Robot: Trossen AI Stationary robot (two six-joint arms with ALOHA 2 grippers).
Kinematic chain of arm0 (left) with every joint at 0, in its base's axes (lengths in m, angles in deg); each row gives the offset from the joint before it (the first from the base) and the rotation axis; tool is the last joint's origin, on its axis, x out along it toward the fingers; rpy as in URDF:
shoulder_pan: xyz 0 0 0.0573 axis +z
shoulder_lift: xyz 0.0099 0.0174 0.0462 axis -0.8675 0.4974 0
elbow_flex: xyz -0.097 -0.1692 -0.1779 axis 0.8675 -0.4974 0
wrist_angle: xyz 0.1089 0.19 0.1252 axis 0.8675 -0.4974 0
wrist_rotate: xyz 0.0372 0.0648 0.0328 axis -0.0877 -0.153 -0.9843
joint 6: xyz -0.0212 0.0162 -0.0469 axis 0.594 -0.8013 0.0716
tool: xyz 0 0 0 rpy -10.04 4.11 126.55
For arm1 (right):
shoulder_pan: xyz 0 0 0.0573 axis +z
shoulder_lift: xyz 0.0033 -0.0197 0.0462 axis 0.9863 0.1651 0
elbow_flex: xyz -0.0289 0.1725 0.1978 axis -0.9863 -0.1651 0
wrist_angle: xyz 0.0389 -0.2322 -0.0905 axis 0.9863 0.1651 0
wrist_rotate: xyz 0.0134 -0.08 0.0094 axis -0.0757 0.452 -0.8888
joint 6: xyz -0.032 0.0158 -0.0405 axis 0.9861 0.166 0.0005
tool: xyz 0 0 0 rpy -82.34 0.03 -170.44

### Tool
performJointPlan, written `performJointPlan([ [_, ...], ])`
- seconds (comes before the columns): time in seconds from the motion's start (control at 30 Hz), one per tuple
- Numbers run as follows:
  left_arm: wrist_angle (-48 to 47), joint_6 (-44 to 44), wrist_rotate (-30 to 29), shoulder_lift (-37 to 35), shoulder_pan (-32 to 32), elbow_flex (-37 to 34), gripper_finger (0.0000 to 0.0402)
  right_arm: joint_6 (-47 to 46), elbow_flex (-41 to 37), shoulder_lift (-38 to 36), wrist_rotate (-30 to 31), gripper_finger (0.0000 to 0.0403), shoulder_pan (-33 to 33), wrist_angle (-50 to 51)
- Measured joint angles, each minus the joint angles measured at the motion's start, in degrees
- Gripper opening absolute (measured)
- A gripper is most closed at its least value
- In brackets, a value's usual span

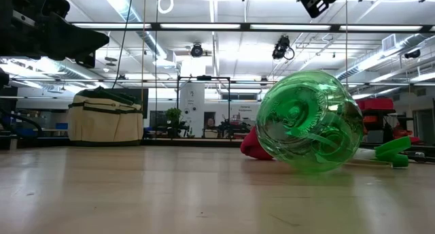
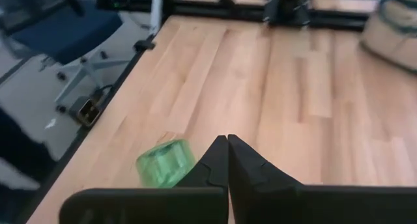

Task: Pick & Place Garden tools in Gardening bag
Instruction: Put the green spray bottle into the gardening bag

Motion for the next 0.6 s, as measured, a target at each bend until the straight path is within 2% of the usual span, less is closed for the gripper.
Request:
performJointPlan([
  [0.17,0.0,0.0,0.0,0.0,0.0,0.0,0.0044,2.9,0.0,2.1,-2.1,0.0018,0.1,1.6],
  [0.37,0.0,0.0,0.0,0.0,0.0,0.0,0.0044,4.4,0.0,4.6,2.4,0.0032,0.1,1.7],
  [0.5,0.0,0.0,0.0,0.0,0.0,0.0,0.0044,2.1,0.0,6.5,6.0,0.0036,0.0,1.6],
  [0.6,0.0,0.0,0.0,0.0,0.0,0.0,0.0044,0.5,0.0,7.6,5.8,0.0039,0.0,1.6],
])
